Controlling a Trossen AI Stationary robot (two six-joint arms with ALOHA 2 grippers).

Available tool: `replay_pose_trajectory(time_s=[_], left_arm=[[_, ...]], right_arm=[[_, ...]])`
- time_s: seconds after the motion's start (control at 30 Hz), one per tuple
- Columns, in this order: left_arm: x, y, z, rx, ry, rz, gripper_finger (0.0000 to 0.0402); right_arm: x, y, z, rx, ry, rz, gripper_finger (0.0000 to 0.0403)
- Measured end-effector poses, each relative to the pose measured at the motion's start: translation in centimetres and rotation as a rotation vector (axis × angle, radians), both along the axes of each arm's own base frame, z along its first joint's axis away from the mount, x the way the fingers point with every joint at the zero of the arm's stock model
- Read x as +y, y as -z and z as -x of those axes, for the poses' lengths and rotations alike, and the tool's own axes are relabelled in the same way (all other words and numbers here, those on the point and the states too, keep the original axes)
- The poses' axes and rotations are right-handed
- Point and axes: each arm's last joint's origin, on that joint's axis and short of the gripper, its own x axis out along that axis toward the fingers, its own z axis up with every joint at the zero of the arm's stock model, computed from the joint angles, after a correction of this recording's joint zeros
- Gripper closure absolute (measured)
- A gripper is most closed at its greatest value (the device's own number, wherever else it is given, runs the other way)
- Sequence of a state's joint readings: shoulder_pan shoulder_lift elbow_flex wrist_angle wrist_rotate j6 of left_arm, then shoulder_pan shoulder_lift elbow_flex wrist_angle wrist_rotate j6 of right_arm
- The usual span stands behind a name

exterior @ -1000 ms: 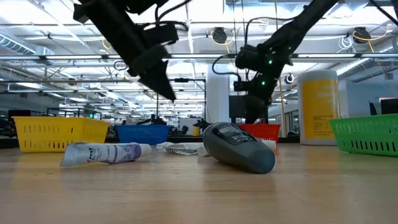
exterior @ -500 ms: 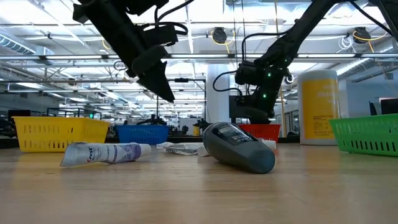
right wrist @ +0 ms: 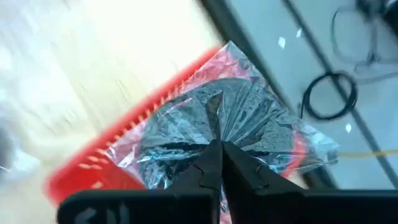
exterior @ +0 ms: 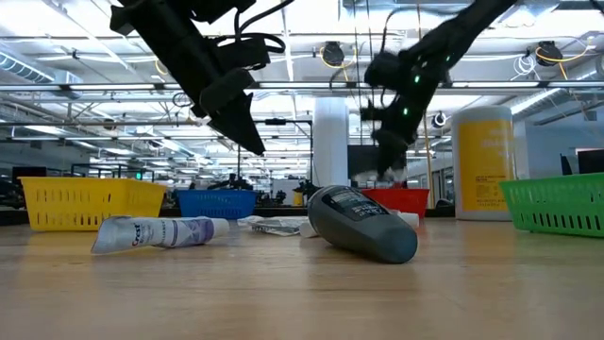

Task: Pick & Place Travel size toiletries
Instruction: Put the black hairbrush into the yellow bin

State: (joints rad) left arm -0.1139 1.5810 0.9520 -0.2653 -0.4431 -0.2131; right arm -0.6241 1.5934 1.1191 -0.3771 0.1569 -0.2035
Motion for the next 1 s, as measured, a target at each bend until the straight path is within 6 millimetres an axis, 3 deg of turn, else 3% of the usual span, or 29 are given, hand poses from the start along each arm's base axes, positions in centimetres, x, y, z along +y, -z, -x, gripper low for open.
replay_pose_trajectory(time_s=[0.17, 0.27, 0.43, 0.6, 0.87, 1.0], left_arm=[[0.0, 0.0, 0.0, 0.001, 0.0, -0.009, 0.0279], [0.2, -0.2, 0.0, -0.015, -0.057, -0.079, 0.0279], [0.3, -1.2, -0.4, -0.141, -0.162, -0.13, 0.0279], [0.3, -1.9, -1.0, -0.229, -0.147, -0.121, 0.027], [1.5, -3.3, -2.0, -0.37, 0.023, 0.075, 0.0168], [2.7, -2.9, -2.2, -0.38, -0.052, 0.097, 0.0116]], right_arm=[[3.2, -3.2, 0.0, -0.12, -0.075, 0.065, 0.0402], [6.4, -3.5, -0.7, -0.227, -0.197, 0.073, 0.0402], [12.3, -0.7, -2.1, -0.416, -0.426, 0.134, 0.0403], [16.3, 2.9, -1.7, -0.539, -0.478, 0.285, 0.0403], [19.3, 5.4, -2.0, -0.527, -0.514, 0.423, 0.0403], [20.2, 5.9, -2.5, -0.548, -0.562, 0.464, 0.0403]])
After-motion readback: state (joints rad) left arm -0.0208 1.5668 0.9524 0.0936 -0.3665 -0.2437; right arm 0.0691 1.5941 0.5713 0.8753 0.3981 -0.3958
